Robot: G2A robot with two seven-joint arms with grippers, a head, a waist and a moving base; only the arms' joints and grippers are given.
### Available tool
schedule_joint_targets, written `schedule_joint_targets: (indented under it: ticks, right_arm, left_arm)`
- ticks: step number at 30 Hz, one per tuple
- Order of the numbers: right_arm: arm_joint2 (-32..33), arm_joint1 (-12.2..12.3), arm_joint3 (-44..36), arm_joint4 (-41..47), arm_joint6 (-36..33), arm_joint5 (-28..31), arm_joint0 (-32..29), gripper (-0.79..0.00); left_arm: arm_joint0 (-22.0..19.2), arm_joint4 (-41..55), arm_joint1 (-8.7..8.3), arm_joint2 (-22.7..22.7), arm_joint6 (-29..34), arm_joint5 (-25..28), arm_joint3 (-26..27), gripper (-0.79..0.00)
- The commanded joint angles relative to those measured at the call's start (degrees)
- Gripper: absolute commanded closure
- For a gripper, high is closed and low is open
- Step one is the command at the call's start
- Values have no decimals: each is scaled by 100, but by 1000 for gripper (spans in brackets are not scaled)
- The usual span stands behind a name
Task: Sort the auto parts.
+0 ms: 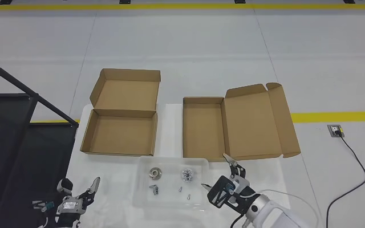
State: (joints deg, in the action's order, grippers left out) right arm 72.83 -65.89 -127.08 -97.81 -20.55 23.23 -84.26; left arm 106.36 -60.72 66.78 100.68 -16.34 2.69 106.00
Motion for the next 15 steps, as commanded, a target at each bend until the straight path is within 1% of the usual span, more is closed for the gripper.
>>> schedule_joint_targets:
  ticks: [1, 2, 4, 6, 8, 12, 15]
  right_arm:
    - [-11, -1, 2, 28, 27, 13, -3, -785]
    - [-49, -1, 18, 102, 104, 102, -4, -785]
    - [-208, 3, 109, 146, 107, 532, 148, -785]
    - [-501, -15, 264, 198, -138, 987, 454, -785]
    - [-833, -61, 486, 360, -367, 1246, 814, -785]
    - [-1508, -192, 1084, 730, -1104, 1584, 1554, -785]
    - [-1847, -316, 1589, 1328, -1522, 1576, 2075, -785]
  left_arm:
    - [0, 0, 0, 0, 0, 0, 0, -785]
    - [0, 0, 0, 0, 0, 0, 0, -785]
    - [-44, 63, 8, -21, 102, -5, 8, -785]
    - [-101, 100, 17, -26, 203, -42, 26, -785]
    - [-125, 86, 22, -26, 259, -30, 35, -785]
    - [-140, 45, 33, 6, 278, 7, 34, -785]
    - [-137, 177, 45, 29, 343, 65, 33, -785]
